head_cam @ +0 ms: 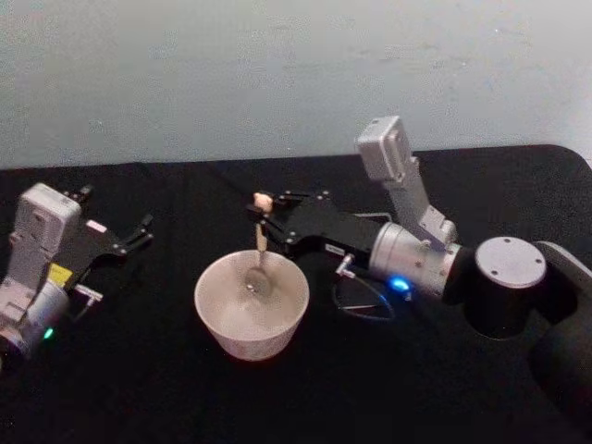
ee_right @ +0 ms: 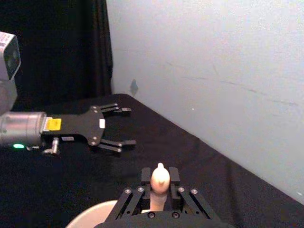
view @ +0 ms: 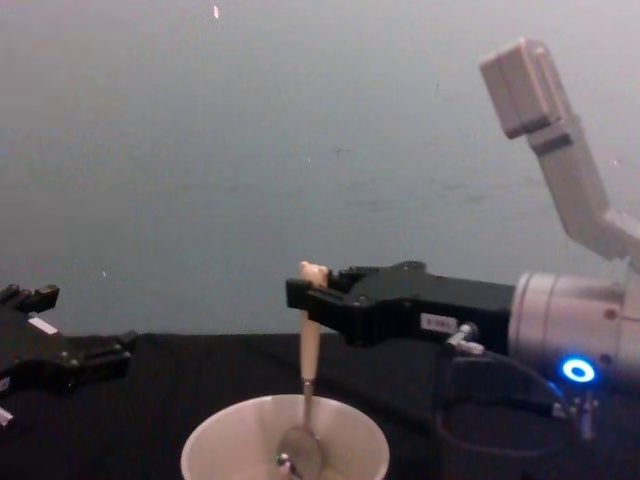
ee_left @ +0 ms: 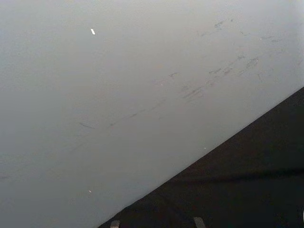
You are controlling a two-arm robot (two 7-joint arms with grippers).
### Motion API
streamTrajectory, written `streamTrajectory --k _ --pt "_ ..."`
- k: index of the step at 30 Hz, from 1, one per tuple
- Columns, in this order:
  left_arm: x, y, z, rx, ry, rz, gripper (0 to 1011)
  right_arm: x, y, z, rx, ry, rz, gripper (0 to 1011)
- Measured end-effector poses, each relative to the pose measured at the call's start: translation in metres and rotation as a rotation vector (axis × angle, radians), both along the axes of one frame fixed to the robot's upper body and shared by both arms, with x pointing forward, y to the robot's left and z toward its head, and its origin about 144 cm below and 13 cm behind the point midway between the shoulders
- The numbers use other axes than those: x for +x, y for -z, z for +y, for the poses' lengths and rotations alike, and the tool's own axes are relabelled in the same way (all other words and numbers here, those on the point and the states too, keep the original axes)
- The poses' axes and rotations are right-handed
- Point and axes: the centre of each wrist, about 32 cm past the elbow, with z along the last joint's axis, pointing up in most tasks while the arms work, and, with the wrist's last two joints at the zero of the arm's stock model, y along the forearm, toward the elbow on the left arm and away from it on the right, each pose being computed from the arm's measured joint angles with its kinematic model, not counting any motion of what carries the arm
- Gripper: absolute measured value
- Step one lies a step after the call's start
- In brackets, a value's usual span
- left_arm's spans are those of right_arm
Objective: Pick up the stirring spoon with one hand, stir inside the cup, then place it back in its original position.
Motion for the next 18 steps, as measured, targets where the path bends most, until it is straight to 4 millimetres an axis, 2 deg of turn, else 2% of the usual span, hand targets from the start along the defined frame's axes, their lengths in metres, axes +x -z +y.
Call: streamTrajectory --k 7,12,18 --pt "0.000 0.000 0.000 0.000 0.000 0.000 1001 -0.005 0.001 -0.017 -0.009 0.009 -0.023 223" --pt "0.000 0.000 0.000 0.000 0.000 0.000 1001 -0.016 0.000 -0.029 -0.003 -0.012 -0.027 223" --pt "0.000 0.000 0.000 0.000 0.000 0.000 1001 -0.027 0.000 -0.034 0.004 -0.043 -0.015 223"
